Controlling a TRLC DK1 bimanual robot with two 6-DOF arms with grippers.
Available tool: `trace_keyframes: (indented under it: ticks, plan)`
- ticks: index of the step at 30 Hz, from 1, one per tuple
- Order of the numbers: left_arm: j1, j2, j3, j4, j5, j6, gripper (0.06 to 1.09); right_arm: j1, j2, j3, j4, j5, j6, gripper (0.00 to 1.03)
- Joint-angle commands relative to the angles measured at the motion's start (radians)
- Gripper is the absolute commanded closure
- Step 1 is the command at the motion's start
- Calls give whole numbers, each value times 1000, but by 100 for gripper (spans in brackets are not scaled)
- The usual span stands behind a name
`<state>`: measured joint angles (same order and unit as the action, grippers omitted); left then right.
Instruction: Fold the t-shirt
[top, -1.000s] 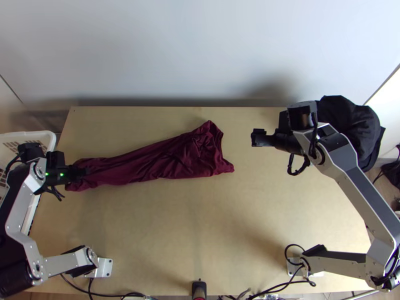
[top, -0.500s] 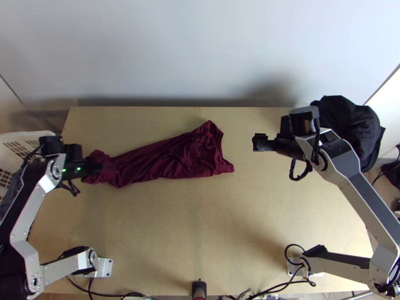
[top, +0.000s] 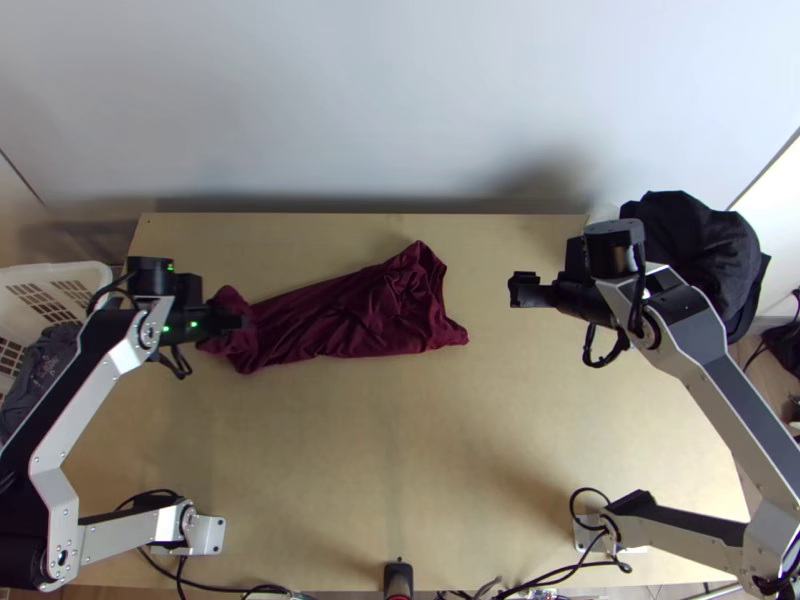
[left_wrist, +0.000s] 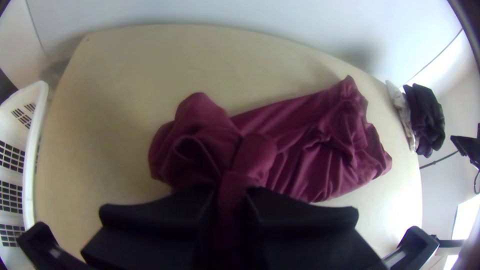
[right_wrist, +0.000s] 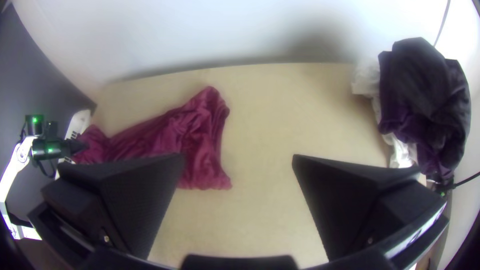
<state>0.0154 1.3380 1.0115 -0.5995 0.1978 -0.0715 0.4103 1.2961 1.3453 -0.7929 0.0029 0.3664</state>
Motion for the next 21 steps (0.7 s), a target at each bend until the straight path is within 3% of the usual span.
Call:
trace_keyframes:
  ticks: [1, 21]
  plan:
    - [-104, 16, 29, 32, -26, -59, 105, -8, -20, -21, 0, 0, 0, 4]
    - [-439, 194, 197, 208, -136, -263, 105, -42, -83, -156, 9, -1, 6, 4]
